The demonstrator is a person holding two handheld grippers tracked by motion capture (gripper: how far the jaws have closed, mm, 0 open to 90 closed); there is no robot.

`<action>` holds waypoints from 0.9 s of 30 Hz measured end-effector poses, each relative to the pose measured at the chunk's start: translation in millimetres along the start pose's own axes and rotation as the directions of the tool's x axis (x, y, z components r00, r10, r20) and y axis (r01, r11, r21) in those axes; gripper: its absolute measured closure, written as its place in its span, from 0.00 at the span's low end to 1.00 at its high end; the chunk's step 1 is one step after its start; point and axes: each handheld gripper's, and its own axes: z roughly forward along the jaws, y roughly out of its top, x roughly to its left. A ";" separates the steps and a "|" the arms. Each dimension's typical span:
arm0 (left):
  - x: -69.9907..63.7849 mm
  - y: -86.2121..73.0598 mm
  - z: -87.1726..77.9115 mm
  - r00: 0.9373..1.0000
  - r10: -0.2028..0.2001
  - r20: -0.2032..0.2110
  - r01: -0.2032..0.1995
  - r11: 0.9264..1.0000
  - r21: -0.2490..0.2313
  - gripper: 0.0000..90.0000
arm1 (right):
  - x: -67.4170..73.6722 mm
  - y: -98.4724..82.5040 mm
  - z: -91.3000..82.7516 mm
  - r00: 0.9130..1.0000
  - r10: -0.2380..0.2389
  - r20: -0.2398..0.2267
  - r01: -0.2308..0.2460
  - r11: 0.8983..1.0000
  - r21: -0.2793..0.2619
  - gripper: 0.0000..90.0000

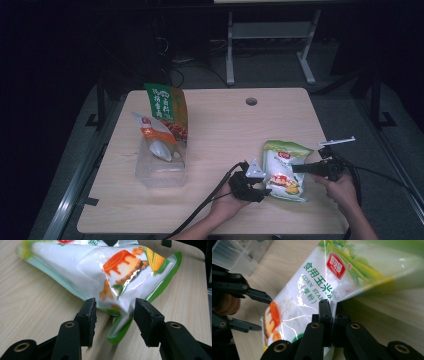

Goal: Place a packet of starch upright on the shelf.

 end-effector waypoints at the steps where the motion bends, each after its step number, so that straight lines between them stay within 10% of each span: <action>1: 0.8 -0.1 -0.5 1.000 0.006 0.001 -0.006 1.000 0.007 0.57 | 2.0 0.9 -0.9 1.000 -0.006 -0.003 0.006 1.000 -0.005 0.98; 16: 5.3 -2.7 -3.7 1.000 0.014 -0.018 -0.014 1.000 0.009 0.57 | 29.5 10.4 -12.3 0.994 -0.106 -0.001 0.106 0.991 -0.082 0.99; 27: 10.9 -3.8 -8.2 0.998 -0.056 -0.027 0.055 0.998 -0.038 0.40 | 45.4 15.4 -16.9 0.983 -0.184 -0.024 0.179 0.975 -0.133 0.99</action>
